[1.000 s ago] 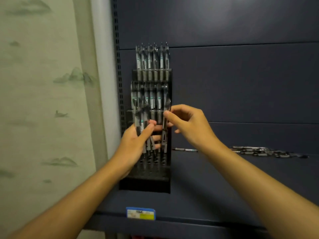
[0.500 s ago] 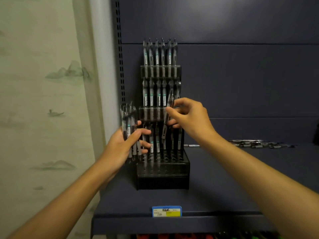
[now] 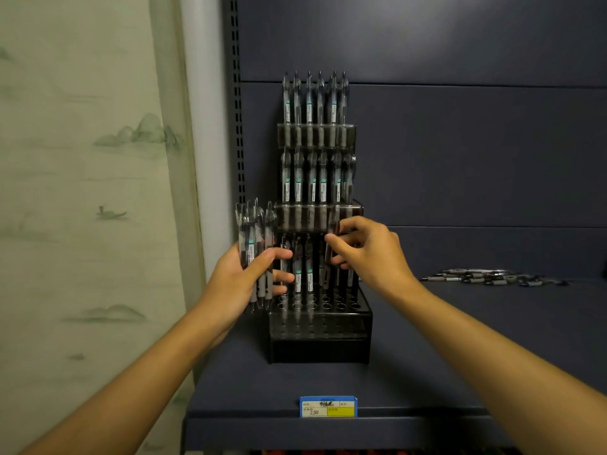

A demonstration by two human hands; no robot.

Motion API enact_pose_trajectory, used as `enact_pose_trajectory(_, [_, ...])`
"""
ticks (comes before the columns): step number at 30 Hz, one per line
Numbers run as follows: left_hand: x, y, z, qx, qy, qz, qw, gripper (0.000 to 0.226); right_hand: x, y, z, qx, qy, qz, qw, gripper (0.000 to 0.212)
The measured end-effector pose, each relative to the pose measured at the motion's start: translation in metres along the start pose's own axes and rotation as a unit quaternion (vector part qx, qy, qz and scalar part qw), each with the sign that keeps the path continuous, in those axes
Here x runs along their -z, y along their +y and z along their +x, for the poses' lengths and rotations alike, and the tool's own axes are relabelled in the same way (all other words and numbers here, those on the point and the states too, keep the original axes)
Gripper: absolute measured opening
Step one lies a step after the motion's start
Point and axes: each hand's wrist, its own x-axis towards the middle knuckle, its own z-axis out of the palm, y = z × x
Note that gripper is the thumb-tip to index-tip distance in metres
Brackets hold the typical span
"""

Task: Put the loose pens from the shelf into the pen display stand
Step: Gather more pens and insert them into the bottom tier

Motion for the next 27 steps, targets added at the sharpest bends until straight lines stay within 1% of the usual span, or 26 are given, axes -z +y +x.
enact_pose_trajectory(4, [-0.002,-0.002,-0.001,0.006,0.007,-0.016,1.000,0.024,-0.004,0.007,-0.005,-0.003,-0.019,-0.025,1.000,0.019])
enact_pose_trajectory(8, [-0.005,-0.002,-0.001,0.005,0.008,-0.013,1.000,0.028,-0.013,0.016,-0.010,-0.008,-0.044,-0.070,0.997,0.019])
enact_pose_trajectory(17, [-0.012,-0.001,-0.004,-0.003,0.001,-0.008,1.000,0.024,-0.011,0.024,-0.014,-0.002,-0.041,-0.151,0.988,0.023])
enact_pose_trajectory(21, [-0.013,0.006,-0.003,-0.013,-0.007,-0.009,1.000,0.025,-0.001,0.013,-0.013,-0.005,-0.024,-0.123,0.992,0.032])
enact_pose_trajectory(23, [-0.014,0.011,-0.002,-0.023,-0.014,-0.012,1.000,0.023,0.007,-0.005,-0.010,0.013,-0.016,-0.084,0.996,0.030])
enact_pose_trajectory(25, [-0.017,0.016,-0.001,-0.032,-0.023,-0.009,0.999,0.022,0.011,-0.027,-0.007,0.034,-0.028,-0.034,0.998,0.027])
enact_pose_trajectory(27, [-0.021,0.018,0.000,-0.037,-0.032,0.004,0.999,0.023,0.010,-0.043,-0.005,0.054,-0.038,-0.007,0.998,0.024])
